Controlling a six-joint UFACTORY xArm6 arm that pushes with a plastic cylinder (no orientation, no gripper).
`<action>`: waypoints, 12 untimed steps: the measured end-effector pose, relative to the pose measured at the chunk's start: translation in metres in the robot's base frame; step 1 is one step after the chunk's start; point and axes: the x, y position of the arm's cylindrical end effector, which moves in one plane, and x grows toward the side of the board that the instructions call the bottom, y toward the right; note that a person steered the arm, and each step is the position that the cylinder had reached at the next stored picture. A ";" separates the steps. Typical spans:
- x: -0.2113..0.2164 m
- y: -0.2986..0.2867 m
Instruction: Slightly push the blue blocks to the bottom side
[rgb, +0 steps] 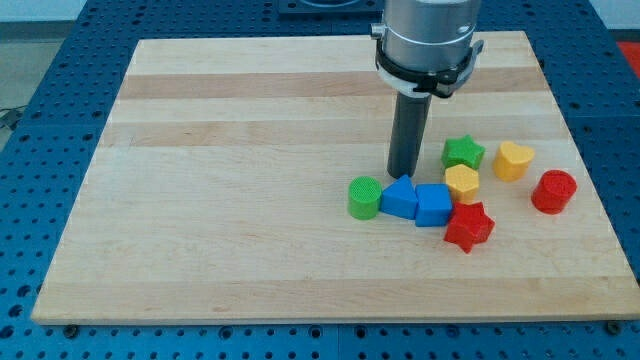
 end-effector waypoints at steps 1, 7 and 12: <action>0.000 0.000; 0.008 0.006; 0.013 0.004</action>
